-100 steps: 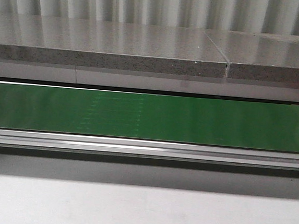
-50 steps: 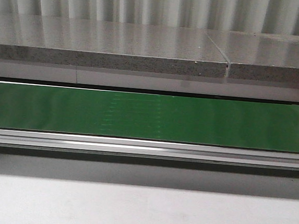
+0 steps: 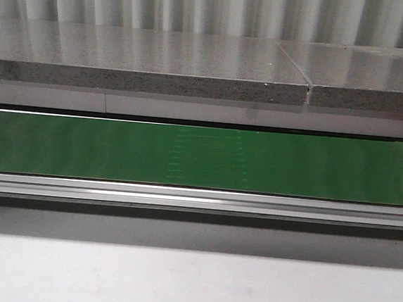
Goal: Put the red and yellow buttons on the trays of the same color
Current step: 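Carry the yellow button over the belt's near end with the left gripper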
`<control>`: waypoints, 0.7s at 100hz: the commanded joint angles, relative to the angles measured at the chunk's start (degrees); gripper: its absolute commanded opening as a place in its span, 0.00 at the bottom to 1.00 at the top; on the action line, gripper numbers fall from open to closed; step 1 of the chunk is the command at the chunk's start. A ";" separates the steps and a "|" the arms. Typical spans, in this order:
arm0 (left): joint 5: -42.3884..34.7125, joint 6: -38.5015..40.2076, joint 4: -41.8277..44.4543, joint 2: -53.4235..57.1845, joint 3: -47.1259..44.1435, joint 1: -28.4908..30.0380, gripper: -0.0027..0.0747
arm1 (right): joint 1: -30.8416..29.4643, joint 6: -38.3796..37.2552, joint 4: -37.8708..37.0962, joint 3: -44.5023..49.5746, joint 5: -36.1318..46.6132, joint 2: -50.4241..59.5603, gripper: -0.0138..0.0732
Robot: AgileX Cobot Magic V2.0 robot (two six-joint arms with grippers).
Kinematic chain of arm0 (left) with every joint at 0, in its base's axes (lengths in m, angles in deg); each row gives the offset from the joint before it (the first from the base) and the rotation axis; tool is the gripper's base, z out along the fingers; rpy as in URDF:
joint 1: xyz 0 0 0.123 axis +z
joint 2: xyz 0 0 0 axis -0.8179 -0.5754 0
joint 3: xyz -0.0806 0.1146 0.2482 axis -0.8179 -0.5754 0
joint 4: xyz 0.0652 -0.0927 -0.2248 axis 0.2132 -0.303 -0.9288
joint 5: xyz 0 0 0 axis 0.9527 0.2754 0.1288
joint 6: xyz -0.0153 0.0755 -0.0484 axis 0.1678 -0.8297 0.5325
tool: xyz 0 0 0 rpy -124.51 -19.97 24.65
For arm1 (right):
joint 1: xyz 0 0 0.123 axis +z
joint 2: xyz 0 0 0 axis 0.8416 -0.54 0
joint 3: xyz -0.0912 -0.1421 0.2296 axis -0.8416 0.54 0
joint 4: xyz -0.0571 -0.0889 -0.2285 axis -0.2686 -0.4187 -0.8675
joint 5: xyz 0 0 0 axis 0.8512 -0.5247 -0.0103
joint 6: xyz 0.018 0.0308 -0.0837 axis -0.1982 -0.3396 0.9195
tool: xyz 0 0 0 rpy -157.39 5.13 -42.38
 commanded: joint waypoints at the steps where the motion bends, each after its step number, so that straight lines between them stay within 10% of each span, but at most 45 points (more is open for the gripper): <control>1: -1.56 -2.80 -3.49 4.98 -1.29 0.06 0.01 | -0.07 0.39 1.55 -1.46 3.42 0.25 0.08; 70: -11.12 -11.18 -12.05 11.84 -22.69 0.06 0.01 | -0.07 0.39 1.55 -1.46 3.42 0.25 0.08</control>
